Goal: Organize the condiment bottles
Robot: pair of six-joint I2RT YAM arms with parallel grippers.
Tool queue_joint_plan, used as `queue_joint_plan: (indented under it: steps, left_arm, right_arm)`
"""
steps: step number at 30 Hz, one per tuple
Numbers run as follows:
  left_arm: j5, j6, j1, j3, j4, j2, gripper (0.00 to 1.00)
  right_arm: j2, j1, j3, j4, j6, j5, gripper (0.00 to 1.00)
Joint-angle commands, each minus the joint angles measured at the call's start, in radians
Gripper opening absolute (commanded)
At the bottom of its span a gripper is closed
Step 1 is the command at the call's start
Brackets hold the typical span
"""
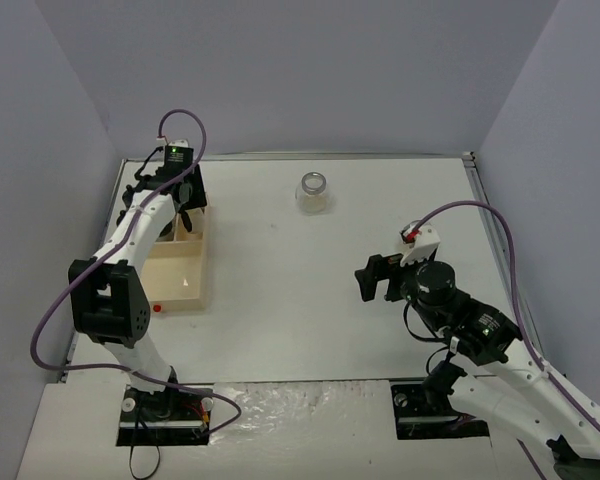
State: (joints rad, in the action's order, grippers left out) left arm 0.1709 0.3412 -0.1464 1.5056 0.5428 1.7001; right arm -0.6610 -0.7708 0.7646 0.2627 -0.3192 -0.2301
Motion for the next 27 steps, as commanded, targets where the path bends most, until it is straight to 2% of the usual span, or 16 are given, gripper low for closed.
queue_joint_plan:
  steps: [1, 16, 21, 25, 27]
  left_arm:
    - [-0.01, -0.018, 0.019, 0.039, -0.094, -0.006, 0.06]
    - [-0.008, -0.02, 0.037, -0.033, -0.161, 0.025, 0.09]
    - [-0.017, -0.007, 0.037, -0.079, -0.176, 0.024, 0.25]
    - [-0.024, 0.004, 0.037, -0.109, -0.182, 0.019, 0.45]
    - [-0.03, 0.014, 0.037, -0.135, -0.191, 0.004, 0.6]
  right_arm:
    - [0.012, 0.01, -0.002, -0.038, -0.015, 0.006, 1.0]
    - [0.024, 0.01, -0.019, -0.032, -0.023, -0.005, 1.0]
    - [0.013, 0.01, -0.021, -0.031, -0.031, -0.03, 1.0]
    - [-0.009, 0.01, -0.029, -0.031, -0.046, -0.063, 1.0]
    - [-0.024, 0.01, -0.031, -0.033, -0.064, -0.09, 1.0]
